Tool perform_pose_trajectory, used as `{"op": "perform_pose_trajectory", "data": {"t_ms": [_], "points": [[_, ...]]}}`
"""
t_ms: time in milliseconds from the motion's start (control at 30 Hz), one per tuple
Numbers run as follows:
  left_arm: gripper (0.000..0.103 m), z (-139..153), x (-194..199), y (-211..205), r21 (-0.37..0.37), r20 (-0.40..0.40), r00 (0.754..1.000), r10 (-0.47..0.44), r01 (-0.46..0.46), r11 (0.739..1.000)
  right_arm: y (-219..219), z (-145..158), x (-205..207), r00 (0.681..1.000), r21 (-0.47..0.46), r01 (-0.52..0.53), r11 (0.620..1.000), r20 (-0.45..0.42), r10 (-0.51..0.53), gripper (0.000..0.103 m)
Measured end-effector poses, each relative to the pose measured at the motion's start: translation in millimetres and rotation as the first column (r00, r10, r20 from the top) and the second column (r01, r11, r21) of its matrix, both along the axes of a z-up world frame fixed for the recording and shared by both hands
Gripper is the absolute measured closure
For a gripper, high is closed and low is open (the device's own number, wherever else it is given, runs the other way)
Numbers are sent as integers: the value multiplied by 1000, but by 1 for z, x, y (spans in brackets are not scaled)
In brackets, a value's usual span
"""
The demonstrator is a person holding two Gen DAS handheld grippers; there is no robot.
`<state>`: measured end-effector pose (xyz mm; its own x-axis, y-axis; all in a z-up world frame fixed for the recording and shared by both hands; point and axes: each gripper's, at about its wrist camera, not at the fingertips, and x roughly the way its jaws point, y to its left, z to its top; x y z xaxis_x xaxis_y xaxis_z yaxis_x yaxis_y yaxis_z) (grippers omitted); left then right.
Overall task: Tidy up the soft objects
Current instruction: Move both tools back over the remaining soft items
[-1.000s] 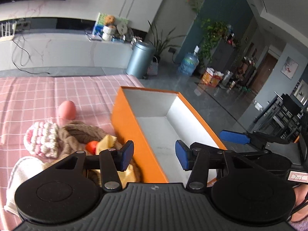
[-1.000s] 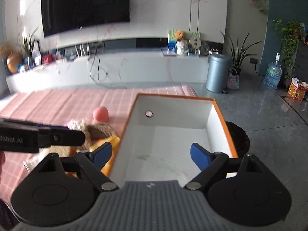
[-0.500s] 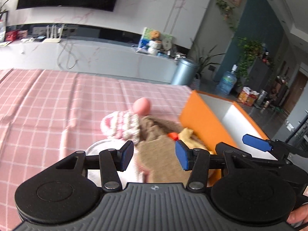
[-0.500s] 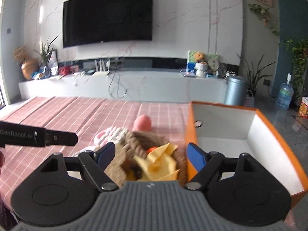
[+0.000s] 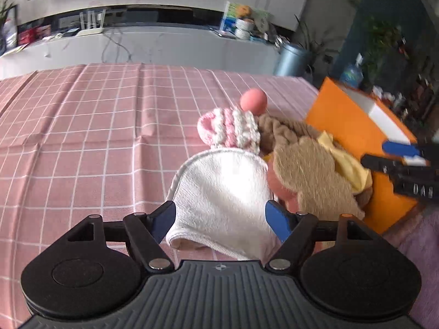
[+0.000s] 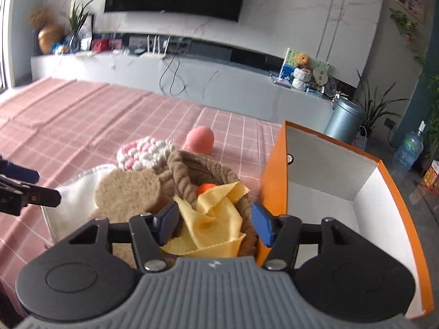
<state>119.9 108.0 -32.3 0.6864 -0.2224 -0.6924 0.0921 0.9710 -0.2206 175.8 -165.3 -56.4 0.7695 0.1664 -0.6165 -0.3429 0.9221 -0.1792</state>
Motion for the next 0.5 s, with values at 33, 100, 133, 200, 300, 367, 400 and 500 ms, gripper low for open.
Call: {"op": "perform_pose_trajectory", "data": {"t_ms": [33,100,133,200,300,367,400,500], "points": [[15,-2,0,-2,18,-5,1000,-26,26,999,-1,-1,3,1000,-13,-10,1000,-10,10,45],[15,-8,1,-6,58,-30,998,-60,62,996,-2,-3,10,999,-38,-44,998,-33,43,45],[15,-13,4,-8,71,-47,997,-62,65,995,-1,-4,13,997,-53,-62,997,-46,59,45],[15,-19,6,-10,89,-74,995,-61,68,994,0,-5,17,994,-75,-94,993,-64,89,45],[14,-25,8,-14,113,-79,996,-53,62,992,1,-7,26,986,-93,-138,986,-109,127,45],[14,-29,12,-17,123,-86,995,-47,58,991,2,-8,32,980,-99,-158,983,-139,143,45],[13,-31,12,-20,138,-88,995,-44,56,989,2,-9,36,976,-102,-166,981,-157,149,45],[8,-39,13,-35,238,-73,996,-53,69,969,6,-9,45,964,-109,-197,974,-202,173,45]]}}
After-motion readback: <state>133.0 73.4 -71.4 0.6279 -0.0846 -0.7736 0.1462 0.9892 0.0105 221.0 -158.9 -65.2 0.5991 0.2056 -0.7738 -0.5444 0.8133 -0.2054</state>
